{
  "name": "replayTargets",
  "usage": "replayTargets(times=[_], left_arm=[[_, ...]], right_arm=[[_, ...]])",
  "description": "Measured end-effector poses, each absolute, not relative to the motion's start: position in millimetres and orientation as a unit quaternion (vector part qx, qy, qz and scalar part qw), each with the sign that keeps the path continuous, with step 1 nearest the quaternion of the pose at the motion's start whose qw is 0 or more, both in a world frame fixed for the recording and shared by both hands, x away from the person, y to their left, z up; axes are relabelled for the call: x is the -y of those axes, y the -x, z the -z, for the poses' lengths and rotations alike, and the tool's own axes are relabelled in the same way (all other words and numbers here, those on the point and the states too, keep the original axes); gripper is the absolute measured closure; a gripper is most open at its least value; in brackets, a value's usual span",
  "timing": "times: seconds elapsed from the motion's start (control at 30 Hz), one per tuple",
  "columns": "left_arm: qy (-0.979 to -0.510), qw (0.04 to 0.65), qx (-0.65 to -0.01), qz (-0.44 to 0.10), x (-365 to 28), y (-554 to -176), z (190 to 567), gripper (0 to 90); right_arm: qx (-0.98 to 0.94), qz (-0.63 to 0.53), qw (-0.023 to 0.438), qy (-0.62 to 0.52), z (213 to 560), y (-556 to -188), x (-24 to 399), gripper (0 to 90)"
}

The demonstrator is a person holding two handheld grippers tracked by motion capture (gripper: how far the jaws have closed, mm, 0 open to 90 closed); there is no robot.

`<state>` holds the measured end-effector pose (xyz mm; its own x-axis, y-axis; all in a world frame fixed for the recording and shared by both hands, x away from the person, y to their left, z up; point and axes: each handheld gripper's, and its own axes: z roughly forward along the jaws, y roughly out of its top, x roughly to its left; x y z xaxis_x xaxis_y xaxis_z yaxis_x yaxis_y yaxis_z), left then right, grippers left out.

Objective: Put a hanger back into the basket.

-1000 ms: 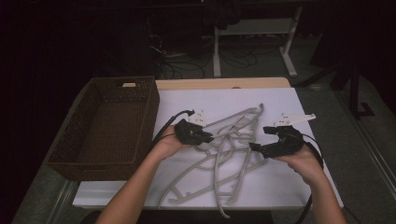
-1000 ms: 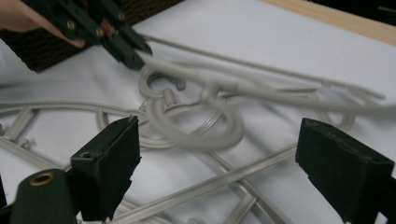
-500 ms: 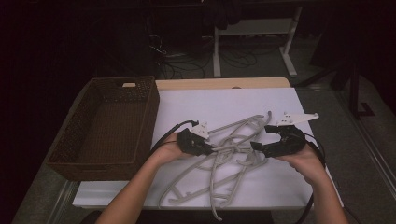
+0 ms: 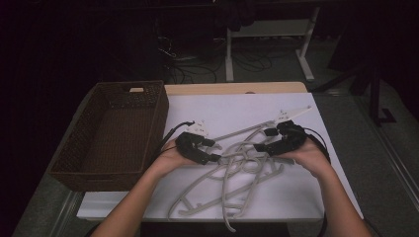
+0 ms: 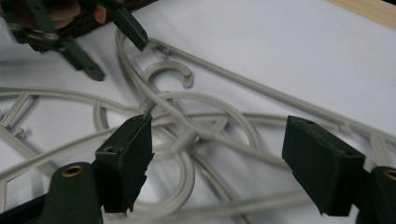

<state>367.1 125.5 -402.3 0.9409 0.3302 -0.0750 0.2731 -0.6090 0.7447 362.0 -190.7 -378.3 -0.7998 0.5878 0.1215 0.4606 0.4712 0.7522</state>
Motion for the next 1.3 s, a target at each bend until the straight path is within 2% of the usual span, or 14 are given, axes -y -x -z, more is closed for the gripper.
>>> replayTargets(times=[0.27,0.43,0.73,0.9,1.03,1.3], left_arm=[[-0.878,0.422,-0.219,-0.058,-143,-333,407,14.0],[-0.875,0.422,-0.229,-0.060,-146,-323,414,11.8],[-0.866,0.431,-0.246,-0.058,-151,-320,424,11.2],[-0.865,0.431,-0.249,-0.055,-153,-322,425,11.2],[-0.864,0.432,-0.253,-0.050,-154,-324,427,11.2],[-0.866,0.428,-0.253,-0.049,-152,-324,429,11.3]], right_arm=[[-0.879,-0.385,0.053,-0.276,388,-406,158,34.8],[-0.894,-0.362,0.036,-0.260,398,-430,136,37.3],[-0.937,-0.285,0.025,-0.199,422,-474,90,47.4],[-0.949,-0.256,0.024,-0.185,429,-481,80,50.6],[-0.960,-0.219,0.028,-0.170,437,-483,76,56.5],[-0.964,-0.215,0.025,-0.157,437,-484,76,63.4]])
